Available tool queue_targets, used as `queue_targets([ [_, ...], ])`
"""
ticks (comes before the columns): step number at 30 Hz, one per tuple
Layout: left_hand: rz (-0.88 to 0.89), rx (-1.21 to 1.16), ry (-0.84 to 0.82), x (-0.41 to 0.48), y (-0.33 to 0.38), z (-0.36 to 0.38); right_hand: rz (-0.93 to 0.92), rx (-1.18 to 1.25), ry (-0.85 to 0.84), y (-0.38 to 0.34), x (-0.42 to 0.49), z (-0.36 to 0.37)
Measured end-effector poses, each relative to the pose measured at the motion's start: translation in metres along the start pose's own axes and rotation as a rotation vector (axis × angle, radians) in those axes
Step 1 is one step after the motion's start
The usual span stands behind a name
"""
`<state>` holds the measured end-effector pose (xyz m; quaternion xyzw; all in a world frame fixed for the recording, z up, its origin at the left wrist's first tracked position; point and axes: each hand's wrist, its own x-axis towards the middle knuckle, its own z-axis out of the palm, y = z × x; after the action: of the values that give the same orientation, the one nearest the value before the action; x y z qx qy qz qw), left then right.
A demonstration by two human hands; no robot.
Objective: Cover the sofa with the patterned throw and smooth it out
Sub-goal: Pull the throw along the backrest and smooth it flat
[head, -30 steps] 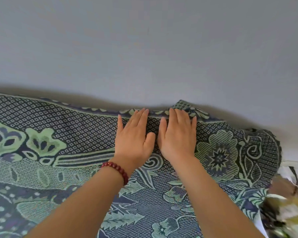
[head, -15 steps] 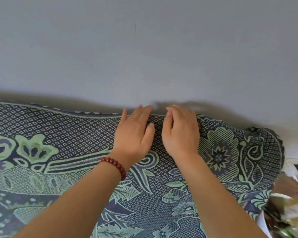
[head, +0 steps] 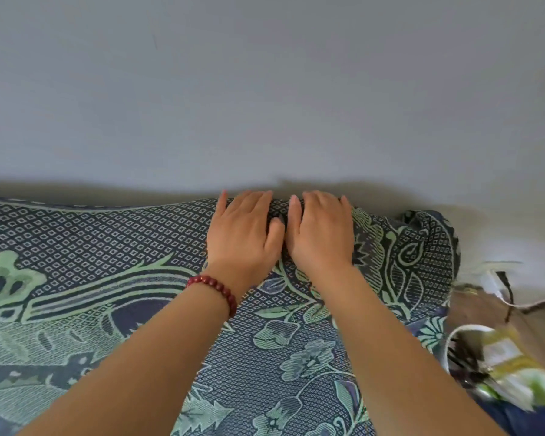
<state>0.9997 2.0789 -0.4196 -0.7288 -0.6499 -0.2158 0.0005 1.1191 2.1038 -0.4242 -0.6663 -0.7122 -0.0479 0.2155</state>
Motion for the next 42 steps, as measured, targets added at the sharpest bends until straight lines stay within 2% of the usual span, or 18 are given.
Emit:
queue_targets([
  [3, -0.021, 0.038, -0.019, 0.006, 0.003, 0.0, -0.03, 0.014, -0.069, 0.009, 0.013, -0.007],
  [6, -0.037, -0.062, 0.042, 0.001, 0.011, 0.0, 0.006, 0.184, 0.04, 0.021, 0.001, -0.008],
  [9, 0.044, -0.174, 0.056, -0.012, 0.036, 0.004, 0.114, 0.221, 0.15, 0.034, -0.022, -0.009],
  [12, 0.073, -0.186, 0.012, -0.019, 0.058, 0.015, 0.192, 0.275, 0.07, 0.041, -0.036, -0.008],
  [19, 0.031, -0.086, 0.03, -0.007, 0.064, 0.027, 0.157, 0.329, -0.059, 0.051, -0.035, -0.001],
  [24, 0.026, 0.0, 0.001, 0.008, 0.066, 0.025, 0.205, 0.258, -0.144, 0.055, -0.017, -0.004],
  [27, 0.028, -0.021, 0.005, 0.005, 0.067, 0.025, 0.194, 0.335, -0.106, 0.065, -0.017, -0.01],
  [31, 0.136, -0.126, -0.003, -0.011, 0.087, 0.028, 0.227, 0.329, -0.011, 0.079, -0.031, -0.011],
  [35, 0.138, -0.129, -0.021, -0.014, 0.103, 0.037, 0.233, 0.307, -0.045, 0.091, -0.043, -0.01],
  [42, 0.092, 0.02, -0.052, 0.01, 0.105, 0.038, 0.154, 0.314, -0.235, 0.108, -0.014, -0.02],
])
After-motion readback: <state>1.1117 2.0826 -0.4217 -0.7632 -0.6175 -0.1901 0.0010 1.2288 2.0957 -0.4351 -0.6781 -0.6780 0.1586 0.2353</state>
